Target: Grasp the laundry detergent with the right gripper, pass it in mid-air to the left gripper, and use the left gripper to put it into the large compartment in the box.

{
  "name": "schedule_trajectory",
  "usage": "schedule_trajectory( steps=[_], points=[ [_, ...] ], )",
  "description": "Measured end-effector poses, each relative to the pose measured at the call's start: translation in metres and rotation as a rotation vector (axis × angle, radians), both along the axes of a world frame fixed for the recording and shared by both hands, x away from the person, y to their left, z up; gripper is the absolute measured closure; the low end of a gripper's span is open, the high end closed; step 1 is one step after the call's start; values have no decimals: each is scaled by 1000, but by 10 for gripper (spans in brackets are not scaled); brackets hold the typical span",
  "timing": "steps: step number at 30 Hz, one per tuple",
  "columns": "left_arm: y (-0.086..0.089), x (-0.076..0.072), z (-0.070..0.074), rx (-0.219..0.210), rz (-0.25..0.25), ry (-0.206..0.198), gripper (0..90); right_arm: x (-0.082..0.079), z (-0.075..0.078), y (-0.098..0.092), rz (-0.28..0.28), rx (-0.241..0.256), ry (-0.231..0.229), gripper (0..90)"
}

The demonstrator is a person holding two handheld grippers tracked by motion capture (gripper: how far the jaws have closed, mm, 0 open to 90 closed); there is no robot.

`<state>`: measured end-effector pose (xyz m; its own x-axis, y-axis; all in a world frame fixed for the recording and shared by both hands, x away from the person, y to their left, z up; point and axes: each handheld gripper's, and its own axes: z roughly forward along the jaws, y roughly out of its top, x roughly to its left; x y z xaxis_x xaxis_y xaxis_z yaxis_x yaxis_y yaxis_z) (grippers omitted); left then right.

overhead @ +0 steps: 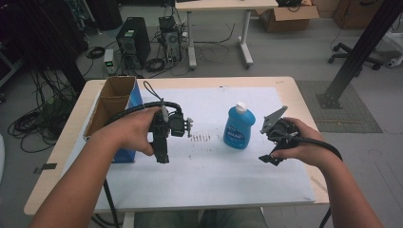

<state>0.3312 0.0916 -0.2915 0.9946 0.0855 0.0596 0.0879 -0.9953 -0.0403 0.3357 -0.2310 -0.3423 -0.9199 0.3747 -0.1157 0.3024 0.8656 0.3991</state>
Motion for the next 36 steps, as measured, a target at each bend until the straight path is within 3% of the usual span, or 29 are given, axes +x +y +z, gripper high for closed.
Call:
schedule_trajectory(
  steps=[18, 36],
  points=[
    [2, -7, 5, 2, 1, 8, 2, 13, -10, -9, -27, 83, -12, 48],
    [5, -11, 5, 7, 1, -2, 4, 32, -22, -13, -48, 238, -20, 46]
  ],
)
